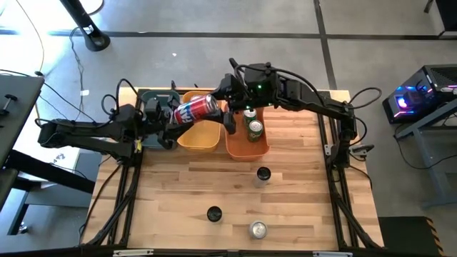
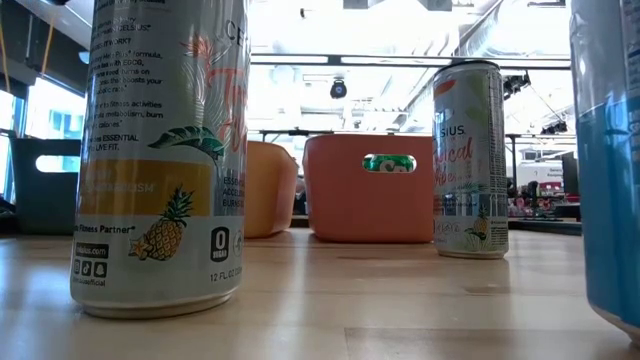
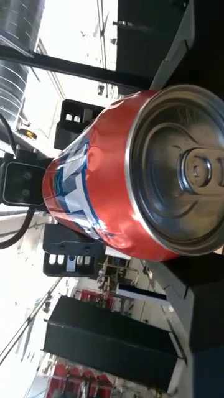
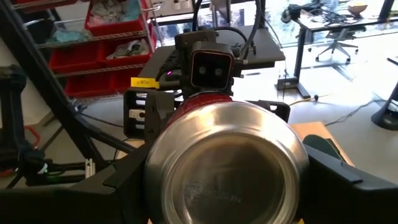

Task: Sort soda cans
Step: Put the orange soda can into the yellow bin

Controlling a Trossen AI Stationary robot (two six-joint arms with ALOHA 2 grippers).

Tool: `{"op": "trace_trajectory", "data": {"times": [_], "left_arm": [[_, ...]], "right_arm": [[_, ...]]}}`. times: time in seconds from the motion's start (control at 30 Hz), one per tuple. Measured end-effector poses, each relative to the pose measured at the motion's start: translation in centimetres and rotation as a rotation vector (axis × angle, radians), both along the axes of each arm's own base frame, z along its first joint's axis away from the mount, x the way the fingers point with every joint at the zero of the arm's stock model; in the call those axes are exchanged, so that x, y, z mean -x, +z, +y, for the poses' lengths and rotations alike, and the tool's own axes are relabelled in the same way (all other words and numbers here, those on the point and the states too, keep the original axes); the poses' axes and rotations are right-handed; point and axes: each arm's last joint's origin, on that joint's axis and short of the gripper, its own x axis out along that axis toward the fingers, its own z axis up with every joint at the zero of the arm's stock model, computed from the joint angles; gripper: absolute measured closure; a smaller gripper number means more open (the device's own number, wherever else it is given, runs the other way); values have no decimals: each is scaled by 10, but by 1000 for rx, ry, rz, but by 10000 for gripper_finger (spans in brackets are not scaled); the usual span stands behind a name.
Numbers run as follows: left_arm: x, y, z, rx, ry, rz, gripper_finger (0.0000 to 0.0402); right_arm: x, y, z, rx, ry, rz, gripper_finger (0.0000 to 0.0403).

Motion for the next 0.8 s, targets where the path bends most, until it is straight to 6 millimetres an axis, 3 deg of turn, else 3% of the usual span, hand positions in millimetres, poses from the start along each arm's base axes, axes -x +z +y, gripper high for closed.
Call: {"op": "trace_trajectory", "data": {"times": [0.17, 0.27, 0.33, 0.6, 0.8], "left_arm": [[1, -1, 1, -1, -4, 18, 121], [5, -1, 4, 0, 15, 43, 121], [9, -2, 7, 3, 38, 60, 121], [21, 1, 20, 76, 133, 188, 121], [7, 10, 36, 192, 268, 679, 121]], "right_arm": [[2, -1, -2, 18, -31, 19, 119], [5, -1, -5, 36, -77, 35, 45], [11, 3, -8, 40, -133, 41, 24], [54, 25, -10, 180, -321, 94, 96], [85, 36, -10, 216, -450, 144, 97]]}}
